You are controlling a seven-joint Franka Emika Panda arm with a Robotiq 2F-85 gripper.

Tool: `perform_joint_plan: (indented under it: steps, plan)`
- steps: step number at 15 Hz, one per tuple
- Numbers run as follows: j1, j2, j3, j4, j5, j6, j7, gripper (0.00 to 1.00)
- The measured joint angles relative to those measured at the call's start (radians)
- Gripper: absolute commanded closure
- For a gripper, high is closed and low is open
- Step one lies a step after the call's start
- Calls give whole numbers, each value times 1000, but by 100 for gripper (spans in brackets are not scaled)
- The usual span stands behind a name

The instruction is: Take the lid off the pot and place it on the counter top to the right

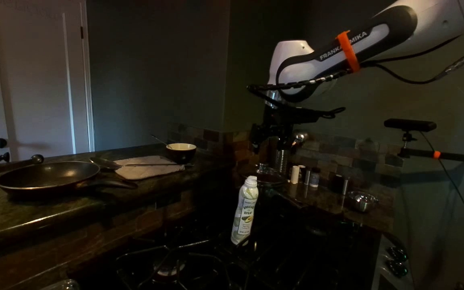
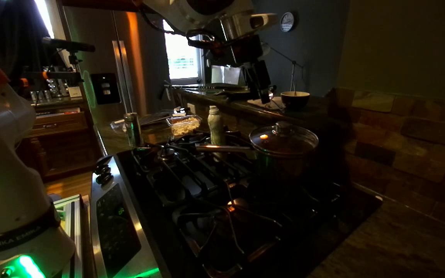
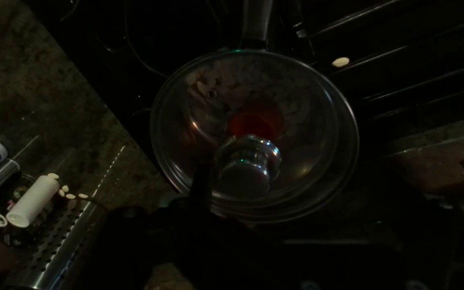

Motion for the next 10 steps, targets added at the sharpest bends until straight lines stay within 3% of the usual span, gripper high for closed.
perform_joint_plan:
  steps: [6, 10]
  plan:
    - [10, 57, -19, 57, 0, -20, -7, 0]
    - [19, 114, -68, 92, 67, -21, -132, 0]
